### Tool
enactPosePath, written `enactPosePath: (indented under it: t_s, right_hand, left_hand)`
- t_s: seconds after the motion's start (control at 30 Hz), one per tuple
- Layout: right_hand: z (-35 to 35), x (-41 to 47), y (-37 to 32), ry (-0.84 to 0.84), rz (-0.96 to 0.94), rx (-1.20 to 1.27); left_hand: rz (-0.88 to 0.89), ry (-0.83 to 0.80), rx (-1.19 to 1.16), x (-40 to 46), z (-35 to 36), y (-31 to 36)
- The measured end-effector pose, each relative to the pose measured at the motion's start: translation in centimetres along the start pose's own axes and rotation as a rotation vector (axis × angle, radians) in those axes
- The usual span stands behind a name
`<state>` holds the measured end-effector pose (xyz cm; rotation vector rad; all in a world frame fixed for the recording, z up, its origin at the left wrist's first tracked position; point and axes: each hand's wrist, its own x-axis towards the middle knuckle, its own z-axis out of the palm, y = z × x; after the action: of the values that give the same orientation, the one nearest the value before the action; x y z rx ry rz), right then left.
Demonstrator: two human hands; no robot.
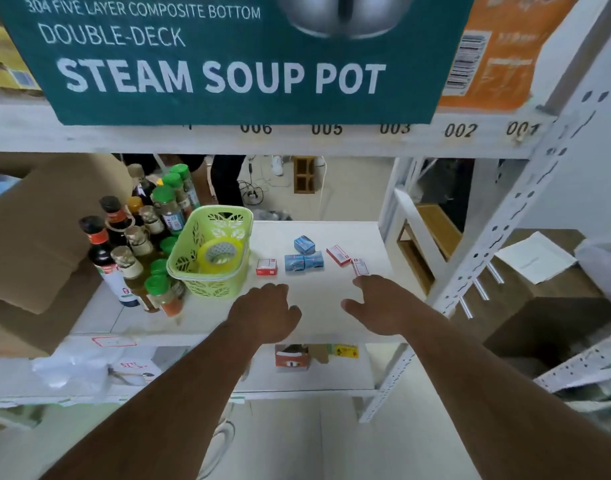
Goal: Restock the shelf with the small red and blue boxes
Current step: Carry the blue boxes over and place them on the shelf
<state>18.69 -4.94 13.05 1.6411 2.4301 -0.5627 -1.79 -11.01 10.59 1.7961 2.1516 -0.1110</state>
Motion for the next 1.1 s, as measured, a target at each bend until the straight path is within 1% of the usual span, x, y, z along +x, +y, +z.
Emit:
enactPosePath:
  t_s: [0.27, 0.57, 0.83, 1.1]
  right_hand:
    - [0.9, 4.0, -1.2, -0.008, 0.034, 0.033]
    - [1.6, 6.9, -1.0, -0.036, 0.050, 0.049]
    - [2.0, 8.8, -0.1, -0.047, 0.056, 0.056]
    - [2.9, 10.7, 0.4, -0.049, 0.031, 0.068]
  left_hand:
    - [0.040, -0.034, 0.008, 4.3, 0.3, -2.8]
    - [0.043, -0.029, 0.032, 6.7, 0.9, -3.5]
    - [0.019, -0.020, 0.030, 8.5, 1.0, -3.1]
    - [-0.027, 0.019, -0.023, 10.4, 1.9, -3.6]
